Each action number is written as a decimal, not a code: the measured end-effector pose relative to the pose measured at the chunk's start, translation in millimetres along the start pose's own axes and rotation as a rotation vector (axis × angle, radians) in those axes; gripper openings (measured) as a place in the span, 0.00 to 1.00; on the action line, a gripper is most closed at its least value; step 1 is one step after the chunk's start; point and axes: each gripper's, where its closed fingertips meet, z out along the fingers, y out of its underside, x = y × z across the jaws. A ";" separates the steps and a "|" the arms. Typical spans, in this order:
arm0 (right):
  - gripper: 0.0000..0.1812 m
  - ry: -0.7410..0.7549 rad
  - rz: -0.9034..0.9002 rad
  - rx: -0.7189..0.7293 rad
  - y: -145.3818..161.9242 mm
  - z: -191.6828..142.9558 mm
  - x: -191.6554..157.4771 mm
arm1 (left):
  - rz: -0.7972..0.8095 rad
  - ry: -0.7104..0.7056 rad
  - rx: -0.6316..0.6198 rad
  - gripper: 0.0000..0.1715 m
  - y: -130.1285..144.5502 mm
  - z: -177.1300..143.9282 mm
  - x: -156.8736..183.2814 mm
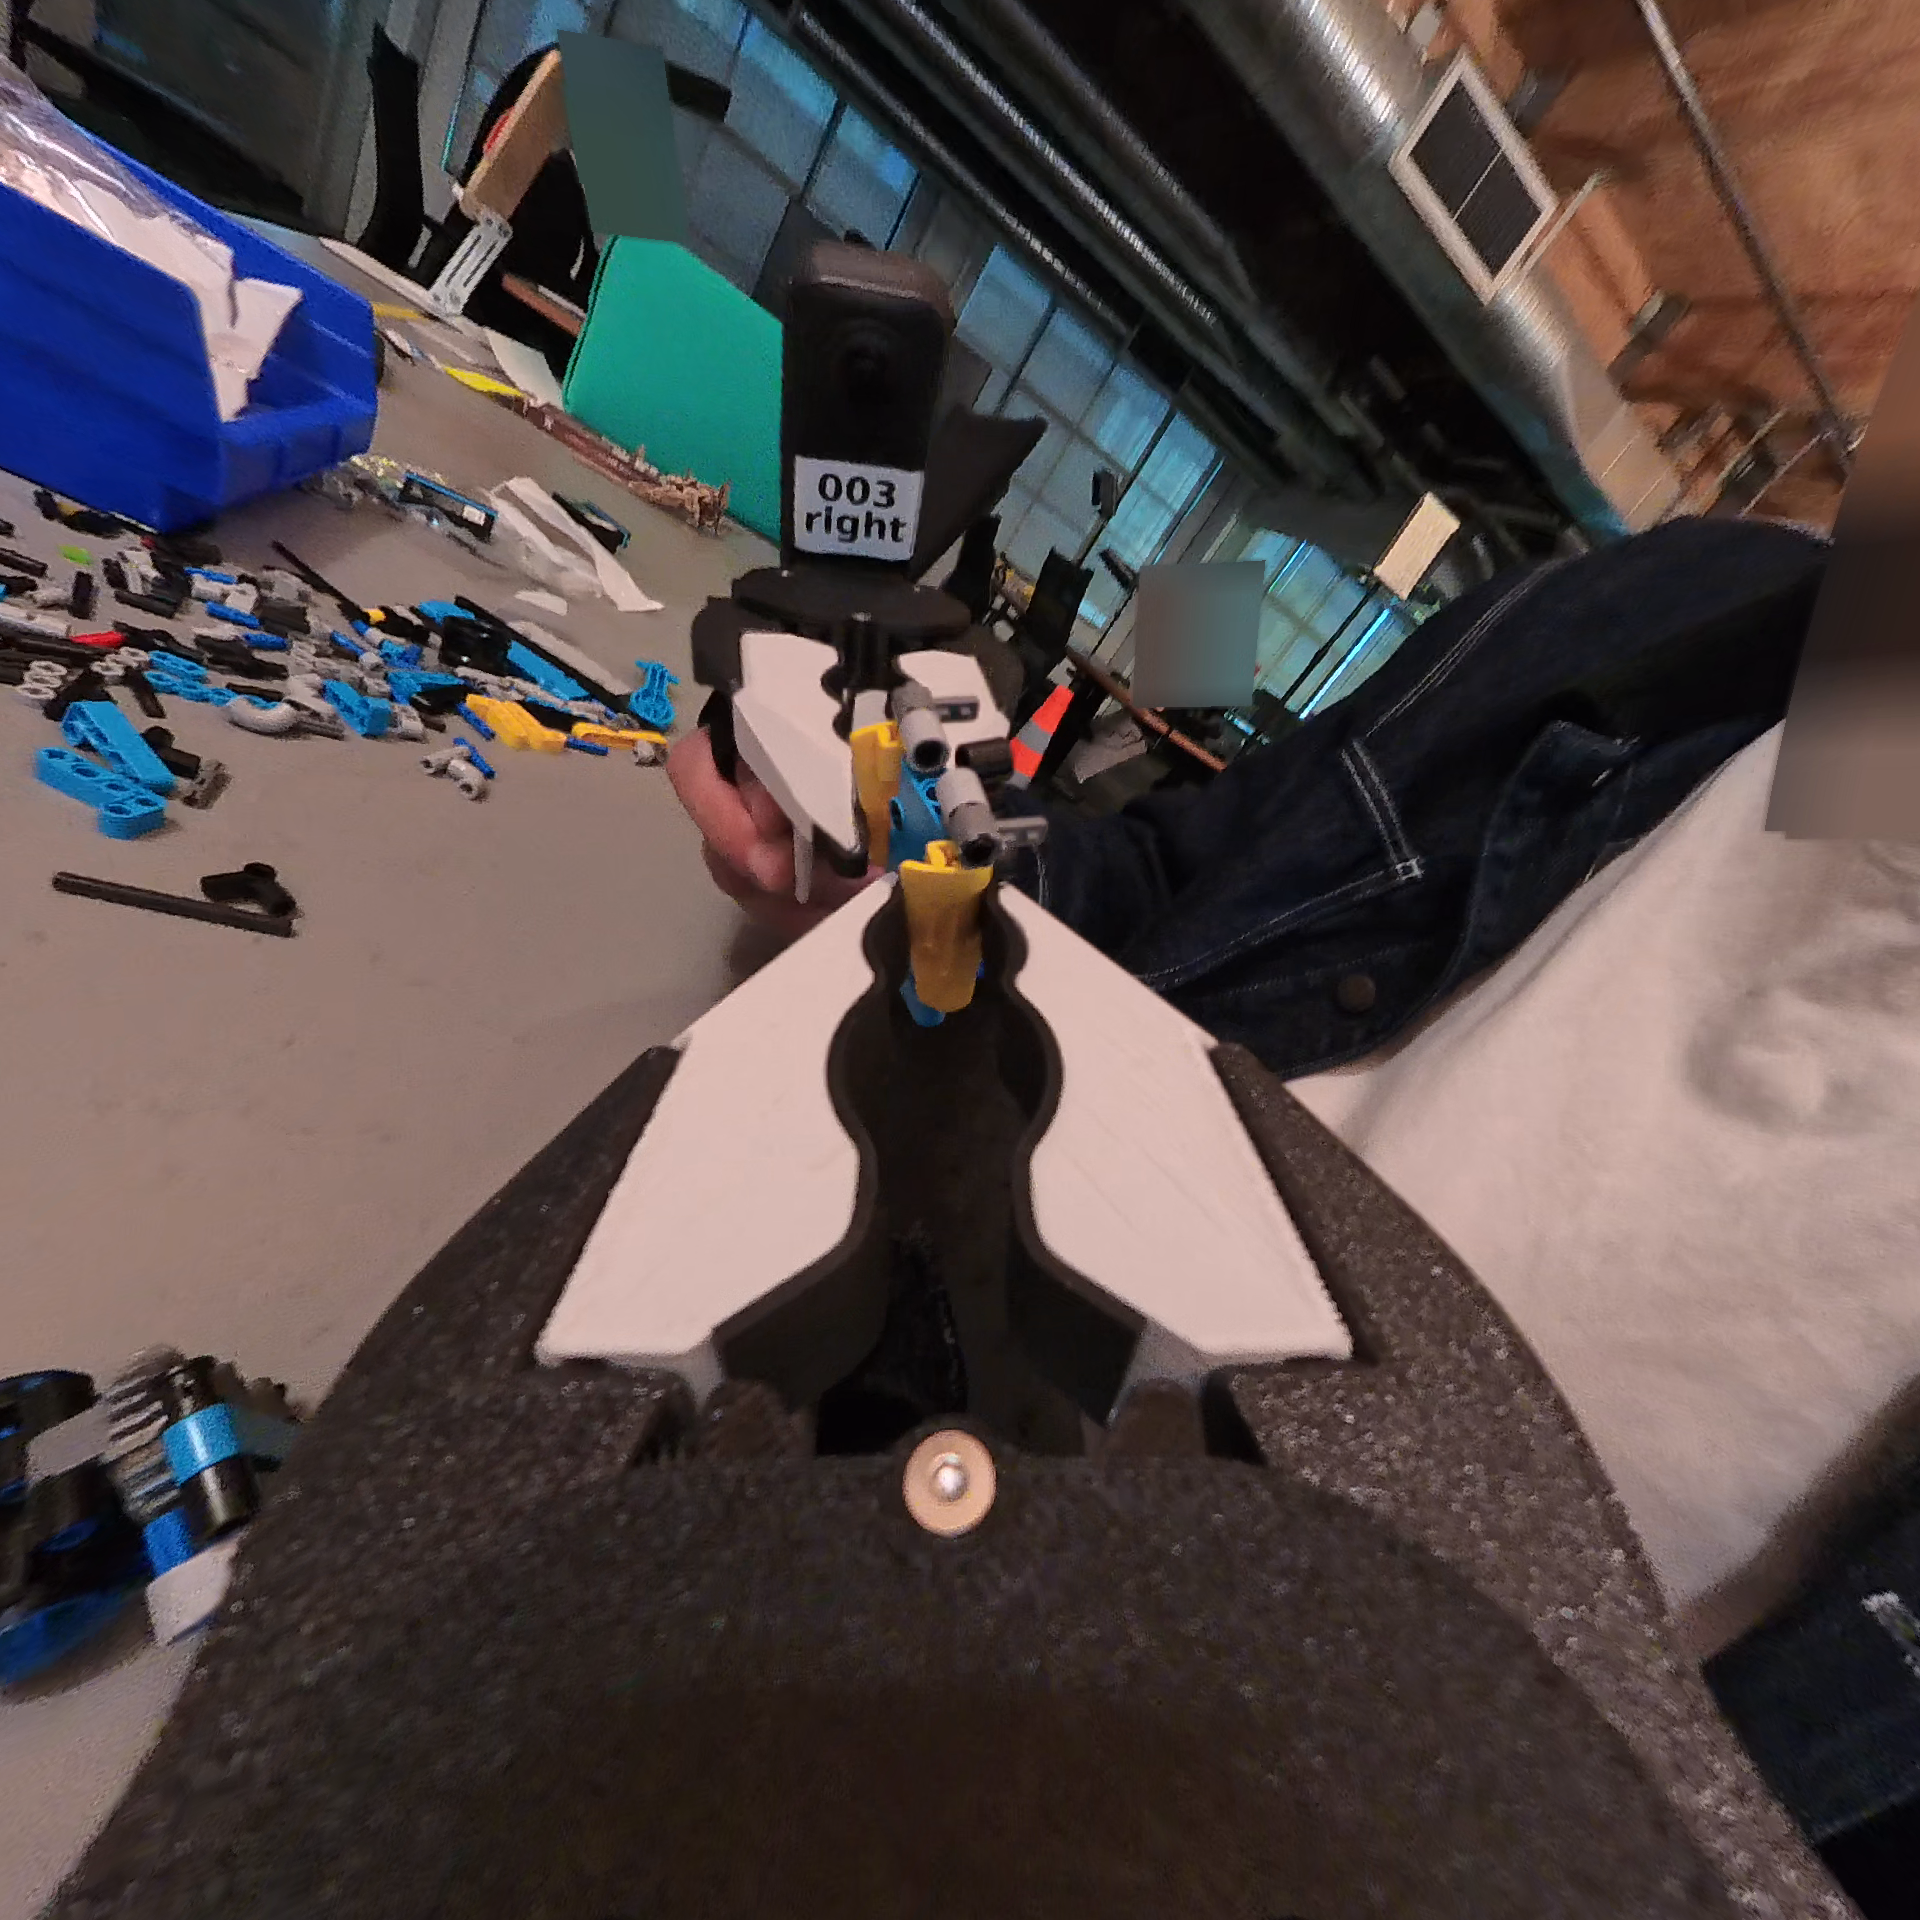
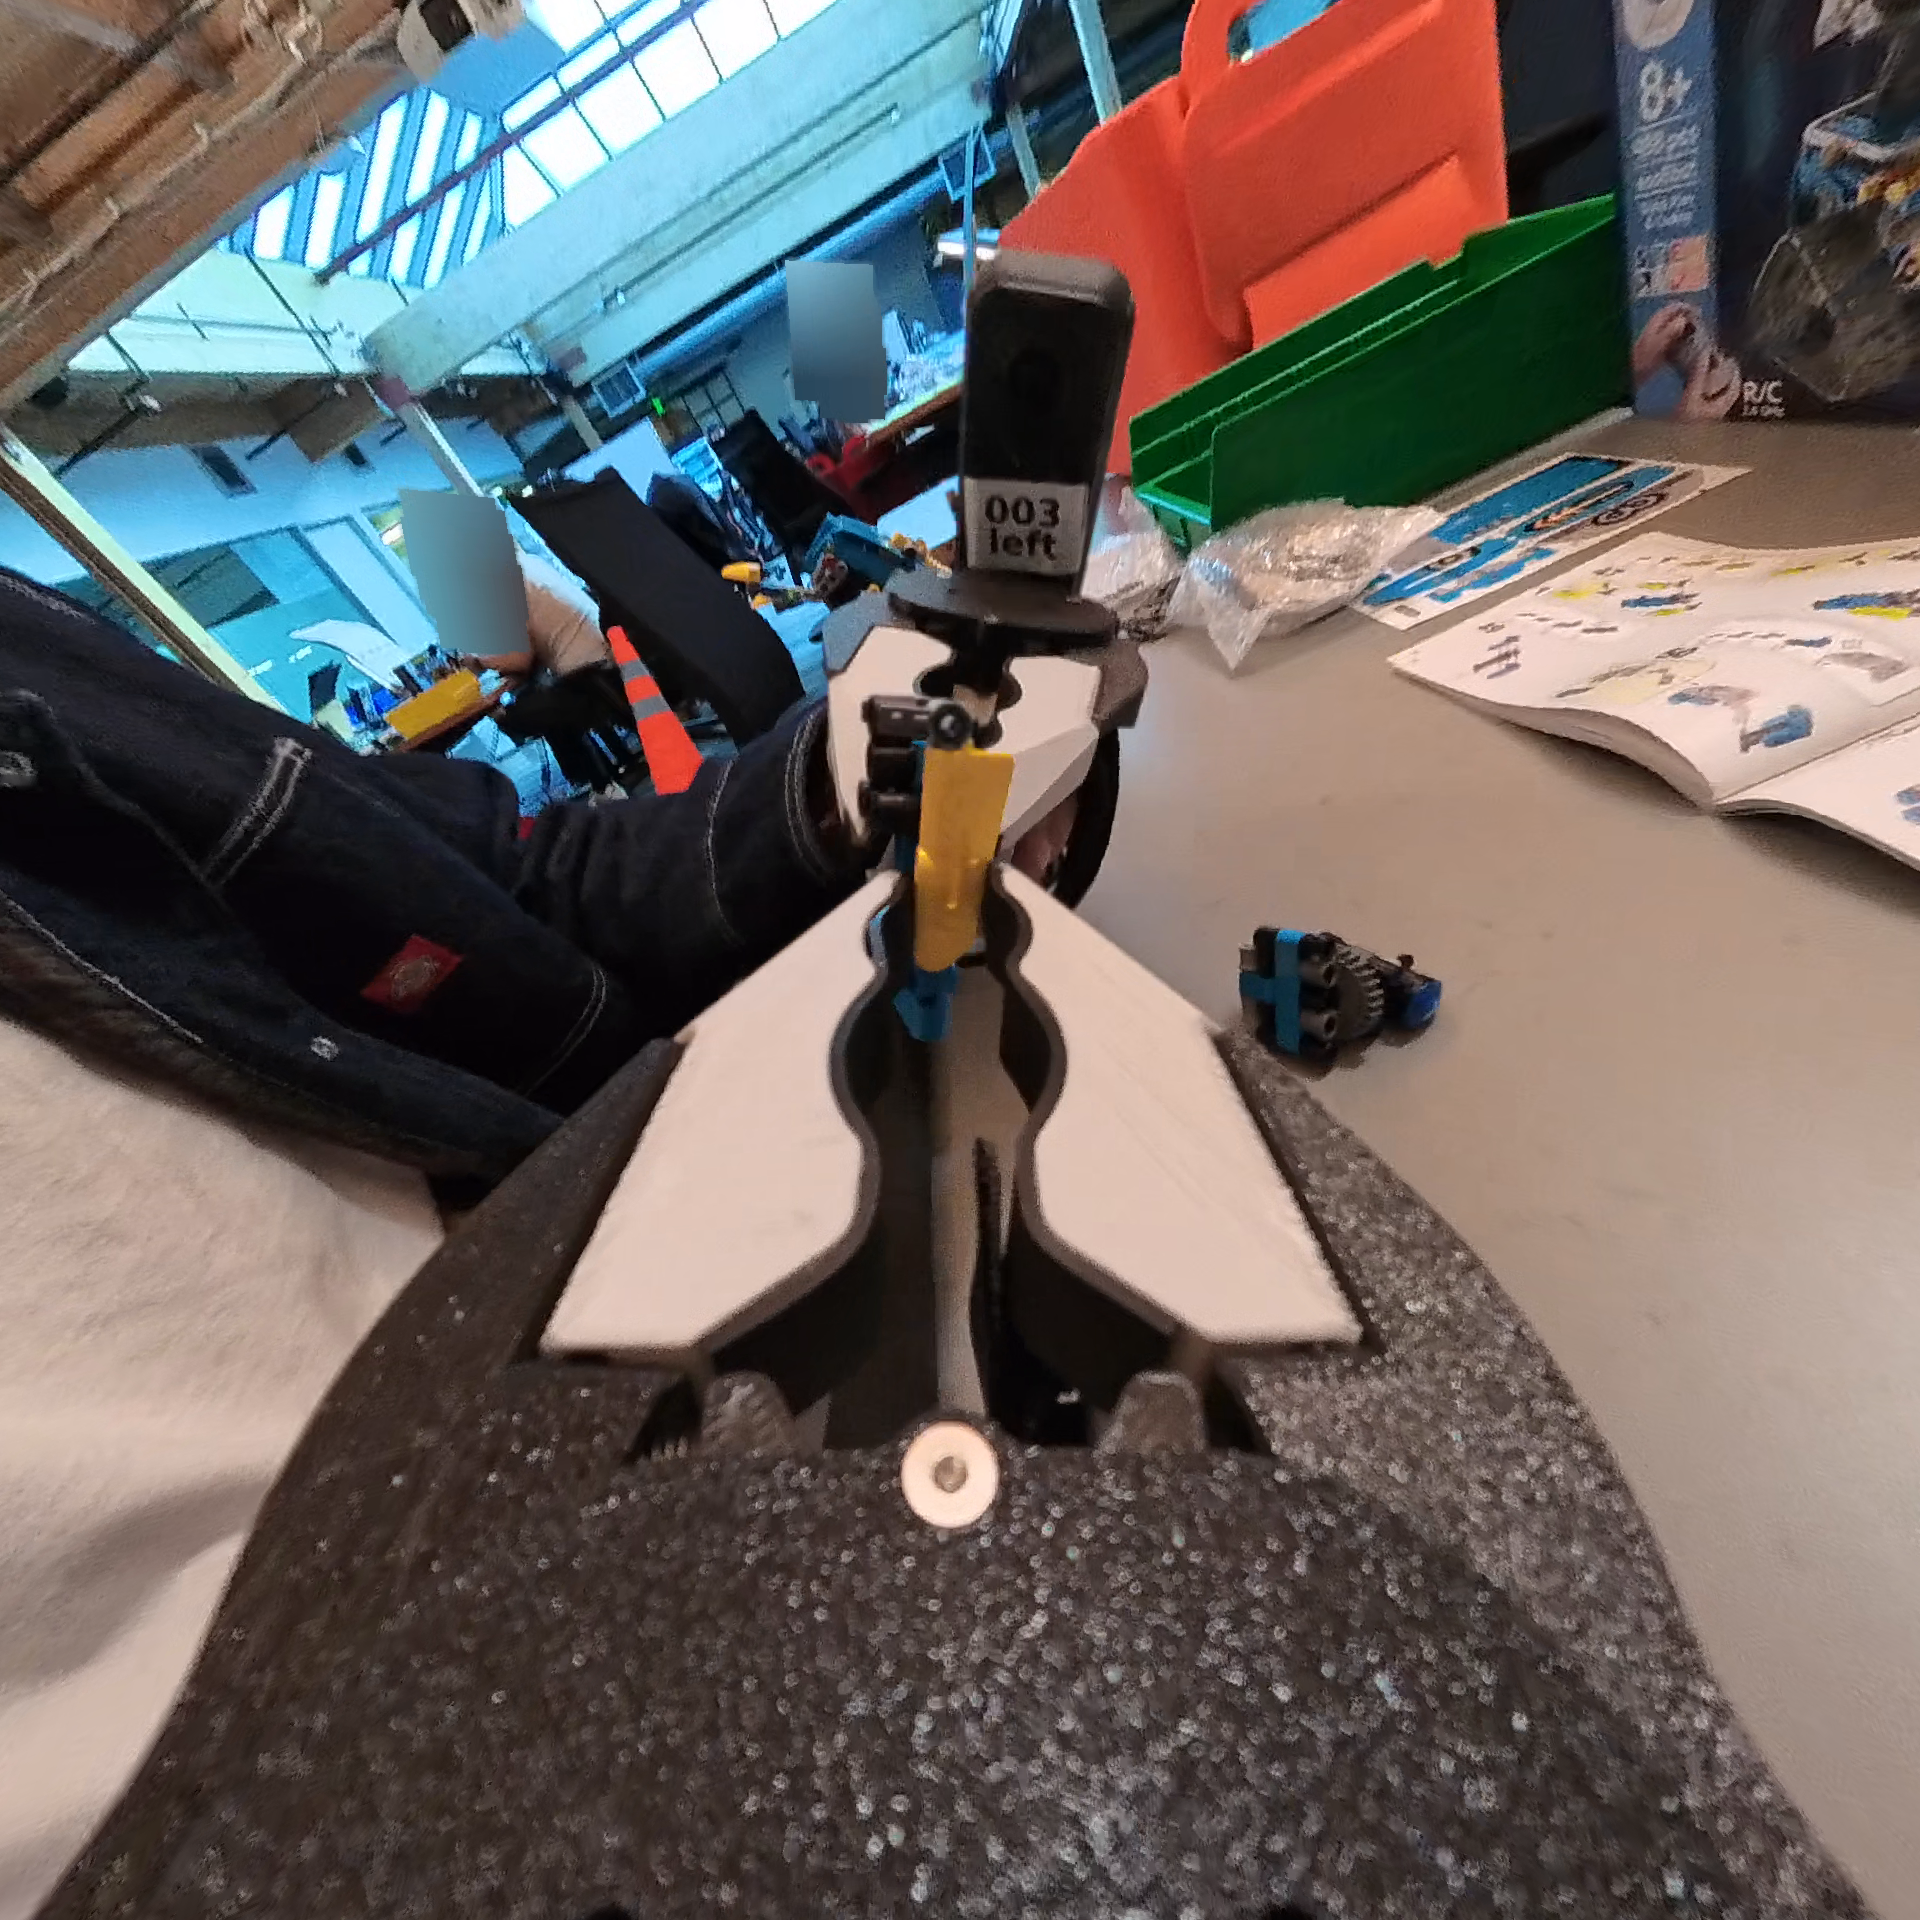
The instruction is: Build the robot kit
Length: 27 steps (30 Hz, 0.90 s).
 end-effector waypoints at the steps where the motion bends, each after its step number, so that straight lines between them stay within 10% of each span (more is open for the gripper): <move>1: 0.07 -0.004 0.018 0.013 -2.1 -1.0 0.5 | -0.001 -0.006 0.015 0.07 -1.8 0.8 -0.9; 16: 0.07 0.182 0.046 0.098 -12.7 -10.1 33.7 | -0.039 -0.237 0.144 0.07 -13.1 0.2 -39.9; 27: 0.06 0.042 0.128 0.132 -15.6 -7.1 21.1 | -0.102 -0.120 0.199 0.06 -16.7 2.7 -27.0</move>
